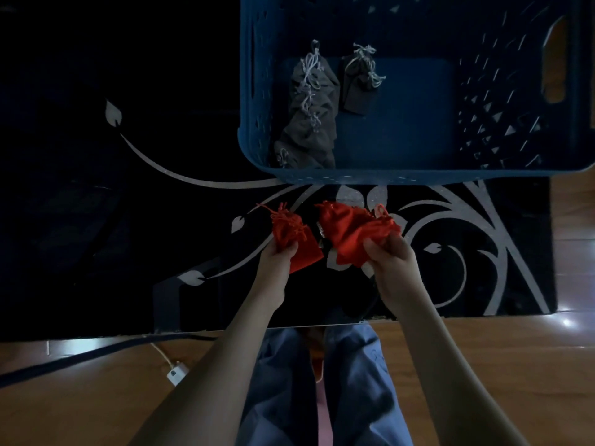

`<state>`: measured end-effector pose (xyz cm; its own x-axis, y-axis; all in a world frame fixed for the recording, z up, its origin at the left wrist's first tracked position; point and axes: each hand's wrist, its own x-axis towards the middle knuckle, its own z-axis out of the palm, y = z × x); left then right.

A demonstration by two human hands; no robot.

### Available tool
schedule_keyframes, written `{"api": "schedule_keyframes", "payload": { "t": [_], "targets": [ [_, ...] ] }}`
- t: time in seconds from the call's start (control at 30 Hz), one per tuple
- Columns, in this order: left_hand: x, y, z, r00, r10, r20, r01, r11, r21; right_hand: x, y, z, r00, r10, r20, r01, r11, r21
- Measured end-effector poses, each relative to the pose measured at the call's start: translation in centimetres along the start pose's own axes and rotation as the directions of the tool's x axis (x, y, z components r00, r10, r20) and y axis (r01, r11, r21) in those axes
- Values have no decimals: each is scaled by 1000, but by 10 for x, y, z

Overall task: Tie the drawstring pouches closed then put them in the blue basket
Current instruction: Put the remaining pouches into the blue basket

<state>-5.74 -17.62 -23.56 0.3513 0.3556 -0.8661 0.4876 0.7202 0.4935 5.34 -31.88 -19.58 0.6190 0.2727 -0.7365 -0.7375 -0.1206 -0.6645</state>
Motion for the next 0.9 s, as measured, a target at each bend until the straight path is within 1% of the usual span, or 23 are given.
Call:
{"api": "schedule_keyframes", "payload": {
  "t": [0.03,0.07,0.1,0.13,0.23,0.3,0.37,0.47,0.53,0.57,0.6,0.63,0.67,0.7,0.73,0.77,0.87,0.9],
  "targets": [
    [1,0,0,1000,-3,-7,3,1000,0,-2,0,3,998,8,61,-12,998,60],
    [2,0,0,1000,-5,-8,5,1000,5,-4,-1,6,994,0,110,-6,998,57],
    [4,-1,0,1000,-8,-6,8,1000,15,-4,-1,10,990,-22,142,22,1000,0],
    [4,-1,0,1000,-14,-6,14,1000,23,-4,-3,15,985,-56,164,74,992,-104],
    [5,-1,-1,1000,-26,0,26,999,47,7,-9,25,972,-145,187,210,893,-398],
    [4,1,-2,1000,-22,20,21,998,55,22,-12,26,957,-213,197,289,770,-569],
    [4,2,-3,999,-14,34,13,999,46,37,-10,25,951,-236,200,305,611,-730],
    [5,1,-4,999,-14,45,12,998,55,53,-3,25,964,-232,134,224,424,-878],
    [6,1,-3,999,-14,38,12,998,56,56,1,27,959,-273,73,155,293,-944],
    [6,0,-4,999,-15,41,13,999,53,54,3,27,957,-285,54,140,293,-946],
    [7,0,-5,999,-17,45,14,999,48,51,3,28,960,-274,49,151,364,-919],
    [6,0,-6,999,-20,47,18,999,40,46,2,27,969,-241,55,175,510,-842],
    [6,-1,-6,999,-19,49,17,999,32,38,0,28,981,-181,73,180,696,-695],
    [5,-1,-7,999,-8,53,7,1000,15,29,-2,29,989,-110,101,146,854,-499],
    [4,-1,-6,998,8,57,-8,1000,1,21,-4,30,989,-50,138,93,940,-329],
    [3,-1,-5,998,20,62,-20,1000,-10,15,-3,31,984,-8,179,49,973,-226],
    [-4,3,-3,993,54,102,-55,998,3,-2,4,35,945,44,324,-2,992,-128],
    [-9,5,-3,991,55,123,-56,998,7,-6,5,36,937,46,347,-20,997,-77]
  ]
}}
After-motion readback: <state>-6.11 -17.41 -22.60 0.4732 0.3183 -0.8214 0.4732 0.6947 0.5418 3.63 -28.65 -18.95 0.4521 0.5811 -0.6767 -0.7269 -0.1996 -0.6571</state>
